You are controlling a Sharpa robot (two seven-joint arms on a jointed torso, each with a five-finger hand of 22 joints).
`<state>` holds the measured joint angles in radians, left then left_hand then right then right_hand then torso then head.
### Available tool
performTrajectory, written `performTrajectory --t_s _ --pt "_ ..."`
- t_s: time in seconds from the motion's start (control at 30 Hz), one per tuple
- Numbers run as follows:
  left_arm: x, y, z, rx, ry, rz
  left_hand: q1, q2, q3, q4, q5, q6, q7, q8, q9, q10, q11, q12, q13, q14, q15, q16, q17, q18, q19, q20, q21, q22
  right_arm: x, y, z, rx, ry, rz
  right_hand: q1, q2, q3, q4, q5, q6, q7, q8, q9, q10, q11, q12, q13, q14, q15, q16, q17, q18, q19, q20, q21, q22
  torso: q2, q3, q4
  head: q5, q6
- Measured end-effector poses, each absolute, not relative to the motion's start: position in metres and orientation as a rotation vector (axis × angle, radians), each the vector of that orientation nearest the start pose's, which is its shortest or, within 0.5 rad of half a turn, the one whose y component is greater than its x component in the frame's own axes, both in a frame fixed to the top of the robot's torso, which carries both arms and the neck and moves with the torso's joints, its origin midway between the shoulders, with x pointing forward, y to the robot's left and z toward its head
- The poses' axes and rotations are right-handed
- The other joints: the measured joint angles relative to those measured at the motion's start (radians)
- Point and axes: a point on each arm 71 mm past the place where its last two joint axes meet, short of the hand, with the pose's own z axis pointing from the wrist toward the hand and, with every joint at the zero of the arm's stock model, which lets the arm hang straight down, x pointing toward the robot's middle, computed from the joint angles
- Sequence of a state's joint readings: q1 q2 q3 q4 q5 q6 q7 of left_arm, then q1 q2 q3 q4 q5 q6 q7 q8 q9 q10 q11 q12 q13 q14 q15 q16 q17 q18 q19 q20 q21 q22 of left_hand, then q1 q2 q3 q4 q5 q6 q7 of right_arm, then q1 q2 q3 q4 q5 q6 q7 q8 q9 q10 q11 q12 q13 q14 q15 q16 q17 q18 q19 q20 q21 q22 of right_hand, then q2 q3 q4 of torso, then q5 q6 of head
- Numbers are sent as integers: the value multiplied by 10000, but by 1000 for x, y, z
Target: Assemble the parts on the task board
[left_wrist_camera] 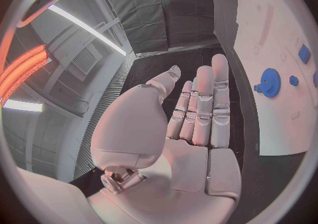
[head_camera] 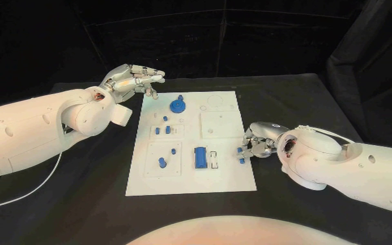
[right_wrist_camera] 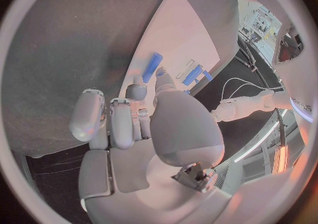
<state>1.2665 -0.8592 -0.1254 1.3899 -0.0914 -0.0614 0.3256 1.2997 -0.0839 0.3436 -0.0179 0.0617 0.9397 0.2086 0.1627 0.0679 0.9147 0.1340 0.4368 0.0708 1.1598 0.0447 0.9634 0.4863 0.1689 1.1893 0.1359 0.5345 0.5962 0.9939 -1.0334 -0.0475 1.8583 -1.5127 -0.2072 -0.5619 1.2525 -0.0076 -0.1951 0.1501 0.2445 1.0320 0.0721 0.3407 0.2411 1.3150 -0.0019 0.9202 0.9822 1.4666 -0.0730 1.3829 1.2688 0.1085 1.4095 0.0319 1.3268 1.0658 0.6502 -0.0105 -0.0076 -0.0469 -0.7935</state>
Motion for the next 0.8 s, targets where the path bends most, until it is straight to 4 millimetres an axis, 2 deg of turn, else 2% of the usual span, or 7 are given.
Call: performTrajectory --t_s 0.3,0.5,0.63,0.8 --pt "507 246 -187 -9871 16137 -15399 0 0 0 0 0 0 0 0 0 0 0 0 0 0 0 0 0 -1 0 0 0 0 382 -209 -257 -49 20491 3474 82 81 -32 -32 216 38 -1 -106 63 0 0 -42 1 0 0 0 -1 0 0 0 0 -6 3 -1 1 26 -51" --pt "507 246 -187 -9871 16140 -15401 0 0 0 0 0 0 0 0 0 0 0 0 0 0 0 0 0 0 0 0 0 0 384 -203 -257 -364 20493 3415 574 275 123 -317 321 76 -1 -204 74 -26 -25 -150 -46 0 0 -41 -2 -1 0 0 -39 -39 -3 -4 1 33 -73" --pt "507 246 -187 -9873 16141 -15399 0 0 -3 -3 0 0 0 0 0 0 0 0 0 0 0 0 -3 0 0 0 0 -3 385 -198 -258 -657 20487 3377 885 364 307 -556 17 100 -9 -311 75 -38 -37 -279 -111 0 -1 -102 -47 0 0 0 -39 -64 -10 -4 1 34 -82" --pt "507 246 -187 -9875 16140 -15397 0 0 -28 -28 0 -37 -37 0 0 0 0 0 0 -37 -37 0 -33 0 0 0 -42 -27 385 -195 -257 -908 20445 3312 1099 410 500 -749 -115 125 14 -369 75 -75 -73 -376 -161 0 0 -102 -70 -1 0 0 -77 -86 -15 -9 1 34 -87"
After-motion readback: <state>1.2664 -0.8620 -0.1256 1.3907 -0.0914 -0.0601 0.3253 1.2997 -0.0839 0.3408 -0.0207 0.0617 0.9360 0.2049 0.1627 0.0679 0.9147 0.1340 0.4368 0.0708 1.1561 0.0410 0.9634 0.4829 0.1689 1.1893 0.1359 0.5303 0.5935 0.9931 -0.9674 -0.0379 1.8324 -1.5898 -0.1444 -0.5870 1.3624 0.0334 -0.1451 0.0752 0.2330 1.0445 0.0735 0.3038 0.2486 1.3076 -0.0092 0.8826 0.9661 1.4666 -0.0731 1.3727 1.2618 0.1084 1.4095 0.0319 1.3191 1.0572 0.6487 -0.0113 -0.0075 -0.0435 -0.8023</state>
